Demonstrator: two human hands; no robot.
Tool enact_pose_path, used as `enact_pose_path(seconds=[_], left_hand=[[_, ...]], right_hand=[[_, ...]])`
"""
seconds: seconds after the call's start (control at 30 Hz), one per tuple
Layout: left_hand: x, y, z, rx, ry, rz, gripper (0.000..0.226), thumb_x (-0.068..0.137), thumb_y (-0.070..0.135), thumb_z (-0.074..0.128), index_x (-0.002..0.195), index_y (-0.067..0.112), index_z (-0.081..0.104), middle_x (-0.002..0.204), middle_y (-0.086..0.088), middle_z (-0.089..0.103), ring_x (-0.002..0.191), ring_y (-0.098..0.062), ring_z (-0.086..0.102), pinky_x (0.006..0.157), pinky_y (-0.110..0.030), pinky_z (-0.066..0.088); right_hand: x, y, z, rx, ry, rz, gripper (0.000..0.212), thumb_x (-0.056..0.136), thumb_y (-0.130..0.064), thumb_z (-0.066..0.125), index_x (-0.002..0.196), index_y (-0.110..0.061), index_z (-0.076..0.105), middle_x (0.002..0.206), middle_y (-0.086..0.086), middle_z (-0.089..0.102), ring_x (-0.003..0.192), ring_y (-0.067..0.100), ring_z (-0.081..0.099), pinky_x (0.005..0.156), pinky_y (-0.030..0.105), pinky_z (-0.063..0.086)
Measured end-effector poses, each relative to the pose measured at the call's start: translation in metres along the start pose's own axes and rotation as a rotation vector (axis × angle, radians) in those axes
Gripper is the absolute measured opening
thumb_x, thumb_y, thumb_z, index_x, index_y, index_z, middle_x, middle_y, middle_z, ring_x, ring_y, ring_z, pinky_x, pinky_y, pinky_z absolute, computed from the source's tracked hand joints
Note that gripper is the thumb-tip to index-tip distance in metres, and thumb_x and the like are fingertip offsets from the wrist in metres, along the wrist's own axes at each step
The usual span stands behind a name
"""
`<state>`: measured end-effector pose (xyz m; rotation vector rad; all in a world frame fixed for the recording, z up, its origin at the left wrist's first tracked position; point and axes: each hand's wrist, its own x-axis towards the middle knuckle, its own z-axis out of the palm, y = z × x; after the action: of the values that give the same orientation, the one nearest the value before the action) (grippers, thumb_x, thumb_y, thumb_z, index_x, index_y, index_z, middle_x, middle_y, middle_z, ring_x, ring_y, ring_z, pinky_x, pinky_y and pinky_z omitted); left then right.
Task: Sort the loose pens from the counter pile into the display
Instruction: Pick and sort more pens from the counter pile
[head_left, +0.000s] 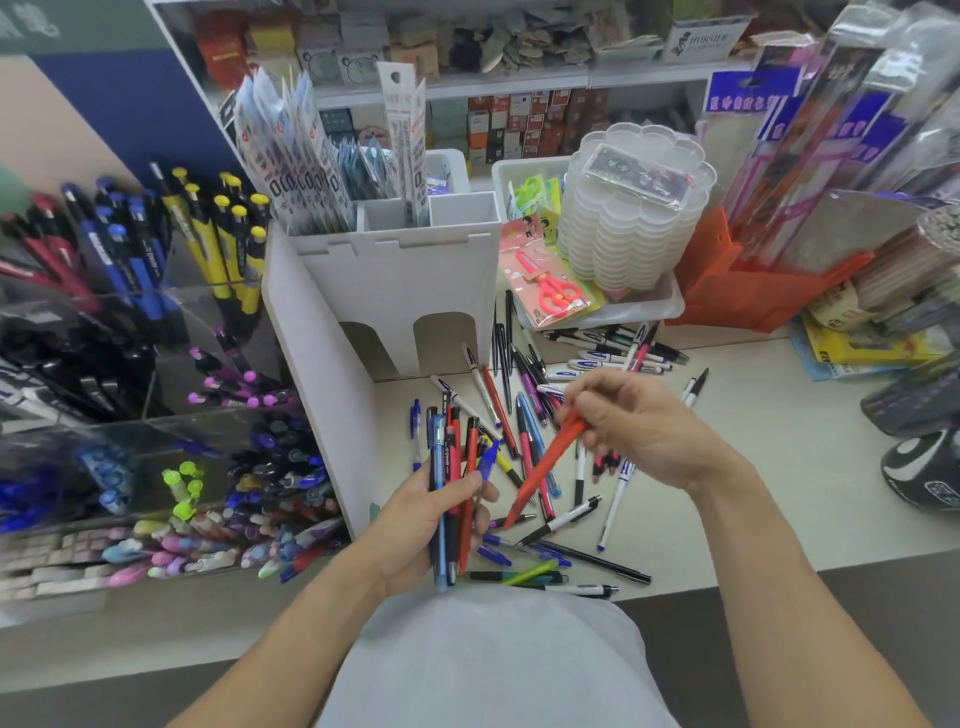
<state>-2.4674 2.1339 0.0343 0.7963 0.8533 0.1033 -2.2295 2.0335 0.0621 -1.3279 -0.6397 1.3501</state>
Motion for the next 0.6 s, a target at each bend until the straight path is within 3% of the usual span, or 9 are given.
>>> enact_pose_path(seconds=[0.1, 0.2, 0.27, 0.33, 0.43, 0.53, 0.6], left_hand=[[-0.001, 0.002, 0.004, 0.034, -0.064, -0.039, 0.039, 0.090, 0.028, 0.064, 0.124, 0.012, 0.056, 0.097, -0.016, 0.069, 0.081, -0.030, 0.064, 0.074, -0.042, 0.057], [-0.002, -0.001, 0.000, 0.093, -0.120, -0.031, 0.040, 0.093, 0.034, 0.061, 0.129, 0.017, 0.054, 0.104, -0.018, 0.068, 0.084, -0.032, 0.064, 0.079, -0.042, 0.056], [-0.002, -0.003, -0.003, 0.131, -0.138, -0.029, 0.040, 0.093, 0.033, 0.061, 0.129, 0.017, 0.054, 0.104, -0.017, 0.069, 0.085, -0.032, 0.064, 0.079, -0.042, 0.055], [-0.003, -0.005, -0.004, 0.146, -0.163, -0.036, 0.040, 0.093, 0.031, 0.061, 0.129, 0.015, 0.053, 0.104, -0.015, 0.070, 0.085, -0.031, 0.066, 0.079, -0.041, 0.055], [-0.003, -0.006, -0.004, 0.117, -0.168, -0.050, 0.042, 0.090, 0.029, 0.063, 0.127, 0.013, 0.054, 0.105, -0.015, 0.072, 0.086, -0.031, 0.066, 0.081, -0.043, 0.055], [-0.002, -0.006, -0.005, 0.111, -0.179, -0.052, 0.041, 0.090, 0.029, 0.062, 0.126, 0.012, 0.055, 0.106, -0.017, 0.072, 0.085, -0.031, 0.067, 0.076, -0.041, 0.056], [-0.003, -0.005, -0.005, 0.132, -0.185, -0.046, 0.041, 0.091, 0.029, 0.061, 0.127, 0.011, 0.053, 0.107, -0.017, 0.072, 0.083, -0.031, 0.067, 0.072, -0.040, 0.057]], right_hand=[[0.005, 0.015, 0.031, -0.320, -0.122, 0.075, 0.025, 0.099, -0.008, 0.061, 0.125, -0.009, 0.059, 0.088, 0.009, 0.067, 0.071, 0.016, 0.063, 0.067, 0.027, 0.053], [0.010, 0.018, 0.047, -0.457, -0.060, 0.092, 0.043, 0.100, -0.015, 0.062, 0.141, -0.018, 0.048, 0.082, 0.010, 0.063, 0.070, 0.021, 0.064, 0.068, 0.035, 0.054], [0.011, 0.017, 0.051, -0.575, -0.052, 0.112, 0.049, 0.100, -0.023, 0.062, 0.146, -0.024, 0.045, 0.085, 0.011, 0.064, 0.068, 0.019, 0.066, 0.066, 0.033, 0.054], [0.012, 0.017, 0.055, -0.682, -0.029, 0.119, 0.043, 0.099, -0.031, 0.064, 0.140, -0.027, 0.051, 0.086, 0.005, 0.064, 0.063, 0.012, 0.066, 0.061, 0.028, 0.053], [0.013, 0.018, 0.060, -0.626, 0.045, 0.112, 0.032, 0.093, -0.041, 0.071, 0.118, -0.026, 0.059, 0.084, -0.001, 0.062, 0.053, 0.018, 0.064, 0.049, 0.027, 0.048], [0.011, 0.017, 0.061, -0.516, 0.086, 0.118, 0.026, 0.093, -0.035, 0.072, 0.105, -0.015, 0.060, 0.072, -0.001, 0.063, 0.047, 0.013, 0.056, 0.045, 0.027, 0.042], [0.011, 0.017, 0.061, -0.449, 0.078, 0.136, 0.026, 0.095, -0.029, 0.070, 0.106, -0.009, 0.060, 0.068, 0.002, 0.063, 0.050, 0.014, 0.055, 0.049, 0.030, 0.044]])
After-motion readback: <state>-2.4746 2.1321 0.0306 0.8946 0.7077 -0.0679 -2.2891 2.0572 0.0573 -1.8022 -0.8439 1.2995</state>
